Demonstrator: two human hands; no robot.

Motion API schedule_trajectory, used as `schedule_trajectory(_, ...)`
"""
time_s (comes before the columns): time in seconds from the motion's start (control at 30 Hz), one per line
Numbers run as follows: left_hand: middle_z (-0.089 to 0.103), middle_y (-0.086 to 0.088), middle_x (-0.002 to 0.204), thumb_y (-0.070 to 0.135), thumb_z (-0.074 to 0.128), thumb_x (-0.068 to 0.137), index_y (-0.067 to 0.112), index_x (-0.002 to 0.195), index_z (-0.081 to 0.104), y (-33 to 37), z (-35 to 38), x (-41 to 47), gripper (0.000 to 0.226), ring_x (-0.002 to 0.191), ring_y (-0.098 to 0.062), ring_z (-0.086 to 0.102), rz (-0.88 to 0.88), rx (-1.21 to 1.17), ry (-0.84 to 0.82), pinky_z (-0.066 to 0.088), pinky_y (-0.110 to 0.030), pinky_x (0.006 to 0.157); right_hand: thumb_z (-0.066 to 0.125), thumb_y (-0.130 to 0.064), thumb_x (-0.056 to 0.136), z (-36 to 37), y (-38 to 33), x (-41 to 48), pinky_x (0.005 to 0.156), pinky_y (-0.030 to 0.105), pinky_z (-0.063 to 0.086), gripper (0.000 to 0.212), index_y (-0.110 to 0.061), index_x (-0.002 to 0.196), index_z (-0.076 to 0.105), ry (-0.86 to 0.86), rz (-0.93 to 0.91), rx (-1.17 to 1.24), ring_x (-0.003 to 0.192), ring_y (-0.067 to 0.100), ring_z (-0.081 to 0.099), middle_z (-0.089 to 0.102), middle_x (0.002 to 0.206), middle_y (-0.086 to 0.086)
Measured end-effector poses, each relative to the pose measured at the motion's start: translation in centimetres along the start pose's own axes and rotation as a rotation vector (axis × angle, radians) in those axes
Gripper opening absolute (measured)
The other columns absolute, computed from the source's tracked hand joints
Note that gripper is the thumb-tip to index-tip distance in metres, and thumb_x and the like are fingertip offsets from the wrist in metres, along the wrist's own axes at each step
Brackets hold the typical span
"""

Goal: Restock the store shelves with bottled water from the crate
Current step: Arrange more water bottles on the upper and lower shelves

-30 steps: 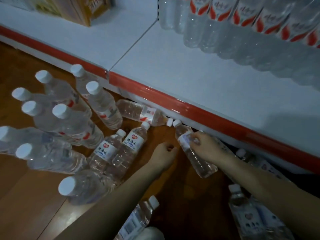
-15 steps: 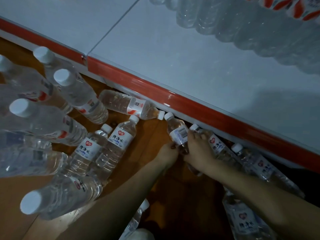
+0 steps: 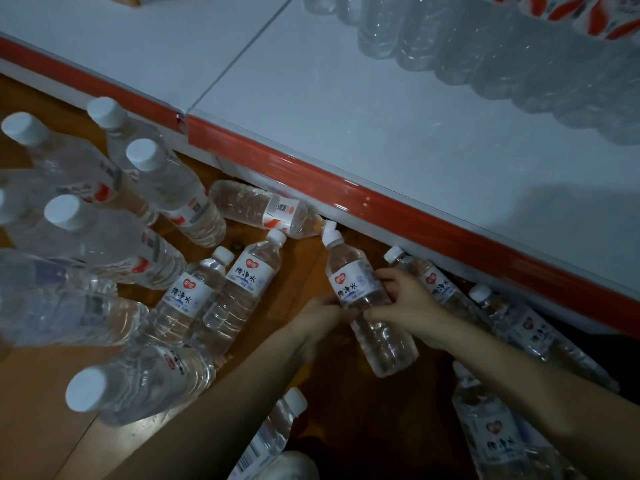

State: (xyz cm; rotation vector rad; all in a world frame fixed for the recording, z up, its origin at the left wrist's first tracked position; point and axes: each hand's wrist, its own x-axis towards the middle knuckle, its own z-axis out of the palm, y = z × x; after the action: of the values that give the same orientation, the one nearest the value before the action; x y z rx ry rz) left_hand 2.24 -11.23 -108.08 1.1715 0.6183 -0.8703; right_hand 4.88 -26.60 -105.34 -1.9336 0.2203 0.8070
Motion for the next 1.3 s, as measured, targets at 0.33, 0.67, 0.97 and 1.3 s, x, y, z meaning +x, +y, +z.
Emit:
schedule_trajectory(0.33, 0.059, -0.011, 0.123, 0.005, 0.066, 0.072, 0.022, 0.137, 0.038, 1.0, -1.2, -5.5, 0.072, 0.11, -0.027, 0.06, 0.388, -0.092, -0.092, 0.055, -0.043, 0.081, 0.07, 0.007, 0.073, -0.4, -3.1, -1.6, 0.102, 0.043, 0.044, 0.079, -0.009, 0.141, 0.034, -0.175, -0.097, 0.172, 0.121, 0.022, 0.053, 0.054, 0.134, 0.011)
schedule_trajectory(0.67, 0.064, -0.004, 0.118, 0.014, 0.071, 0.064, 0.024, 0.14, 0.036, 6.3, -0.6, -12.5, 0.084, 0.107, -0.021, 0.064, 0.781, 0.113, 0.037, 0.057, -0.038, 0.081, 0.073, -0.019, 0.072, -1.9, -11.7, -7.5, 0.089, 0.029, 0.054, 0.064, -0.03, 0.129, 0.045, -0.158, -0.484, 0.023, 0.111, 0.01, 0.06, 0.061, 0.121, -0.008)
schedule_trajectory(0.97, 0.07, -0.001, 0.108, 0.018, 0.072, 0.063, 0.022, 0.129, 0.043, 13.1, 2.7, -20.7, 0.072, 0.096, -0.015, 0.069, 1.031, 0.174, 0.055, 0.057, -0.028, 0.077, 0.074, -0.013, 0.073, -5.6, -20.0, -14.8, 0.074, 0.026, 0.056, 0.069, -0.028, 0.134, 0.045, 0.035, -0.692, -0.025, 0.096, 0.012, 0.068, 0.067, 0.112, 0.001)
schedule_trajectory(1.3, 0.074, 0.003, 0.095, 0.022, 0.073, 0.054, 0.019, 0.109, 0.061, 22.3, 8.3, -30.4, 0.057, 0.084, -0.01, 0.071, 1.365, 0.252, -0.003, 0.054, -0.016, 0.067, 0.074, -0.009, 0.072, -10.8, -29.2, -24.4, 0.054, 0.016, 0.051, 0.051, -0.04, 0.106, 0.053, 0.253, -0.964, -0.024, 0.073, 0.001, 0.069, 0.072, 0.091, -0.01)
